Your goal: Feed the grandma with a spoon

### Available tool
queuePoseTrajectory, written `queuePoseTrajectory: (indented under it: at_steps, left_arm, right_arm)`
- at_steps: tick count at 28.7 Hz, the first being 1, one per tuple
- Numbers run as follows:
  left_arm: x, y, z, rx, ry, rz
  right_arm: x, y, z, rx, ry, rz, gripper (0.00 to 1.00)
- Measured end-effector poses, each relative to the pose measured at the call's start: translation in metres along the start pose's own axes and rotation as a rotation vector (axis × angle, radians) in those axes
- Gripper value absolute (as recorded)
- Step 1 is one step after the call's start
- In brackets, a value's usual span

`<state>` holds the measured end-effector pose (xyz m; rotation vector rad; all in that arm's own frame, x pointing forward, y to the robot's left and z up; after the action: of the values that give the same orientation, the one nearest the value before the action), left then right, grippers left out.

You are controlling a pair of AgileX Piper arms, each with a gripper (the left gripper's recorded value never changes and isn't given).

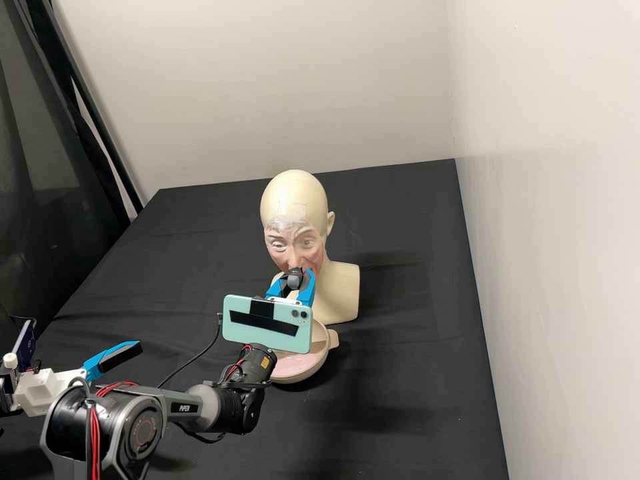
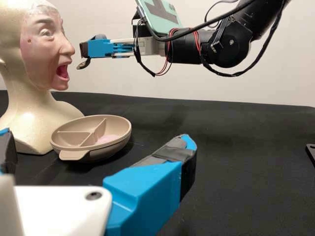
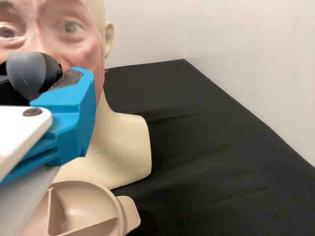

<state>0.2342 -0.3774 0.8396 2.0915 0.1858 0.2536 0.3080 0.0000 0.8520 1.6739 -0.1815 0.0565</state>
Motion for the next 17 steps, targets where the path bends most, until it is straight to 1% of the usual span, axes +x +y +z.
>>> queuePoseTrajectory:
  at_steps: [7,9,12,16,17]
  left_arm:
    - [0.0,0.0,0.0,0.0,0.0,0.0]
    - [0.0005,0.0,0.0,0.0,0.0,-0.001]
    - [0.0006,-0.001,0.0,0.0,0.001,-0.003]
    - [0.0011,-0.002,-0.001,-0.001,0.002,-0.01]
    - [0.0012,-0.003,-0.001,-0.001,0.003,-0.011]
  right_arm:
    - [0.002,-0.003,-0.005,0.006,0.011,-0.006,0.0]
    - [0.004,-0.003,-0.007,0.001,0.018,-0.006,0.0]
    - [0.006,-0.004,-0.012,0.002,0.032,-0.007,0.0]
    - [0.007,-0.005,-0.014,0.001,0.034,-0.016,0.0]
    - [0.007,-0.006,-0.014,-0.007,0.034,-0.018,0.0]
